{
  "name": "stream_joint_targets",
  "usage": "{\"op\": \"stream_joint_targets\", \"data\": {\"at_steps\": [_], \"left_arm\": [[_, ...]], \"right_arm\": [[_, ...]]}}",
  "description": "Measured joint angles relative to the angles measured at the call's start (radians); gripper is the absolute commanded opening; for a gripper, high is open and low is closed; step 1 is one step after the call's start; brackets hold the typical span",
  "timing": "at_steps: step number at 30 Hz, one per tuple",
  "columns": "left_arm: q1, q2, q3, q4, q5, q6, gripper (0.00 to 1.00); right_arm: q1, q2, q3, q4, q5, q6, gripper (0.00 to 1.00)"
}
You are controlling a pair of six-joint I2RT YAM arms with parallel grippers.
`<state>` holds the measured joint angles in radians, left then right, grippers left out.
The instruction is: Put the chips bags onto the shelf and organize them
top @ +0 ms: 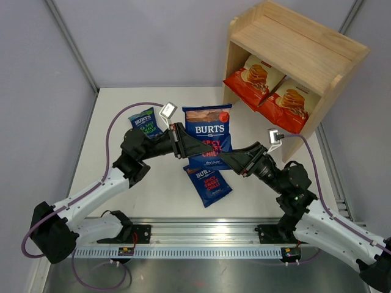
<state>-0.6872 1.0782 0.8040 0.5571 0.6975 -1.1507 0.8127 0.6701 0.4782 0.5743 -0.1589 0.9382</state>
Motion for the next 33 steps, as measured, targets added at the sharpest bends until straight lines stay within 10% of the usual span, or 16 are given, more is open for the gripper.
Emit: {"op": "stream_joint_targets", "data": {"at_steps": [7,10,16,33], "left_arm": [[0.002,0.035,0.015,-0.011,0.039,0.002,0.21],[0.005,0.041,0.035,-0.042,0.042,0.024,0.51],[0.031,0.022,0.130,-0.293,-0.047,0.152,0.76],[0.100,-0.327,0.152,-1.068,-0.710,0.548,0.86]], "right_arm": [[0.000,-0.045,-0.005,-0.064,0.042,-0.018,0.13],[0.000,-0.041,0.005,-0.089,0.045,-0.023,0.10],[0.000,-0.040,0.068,-0.261,0.097,-0.042,0.07],[-0.190,0.383,0.907,-0.726,0.408,-0.093,0.05]]}}
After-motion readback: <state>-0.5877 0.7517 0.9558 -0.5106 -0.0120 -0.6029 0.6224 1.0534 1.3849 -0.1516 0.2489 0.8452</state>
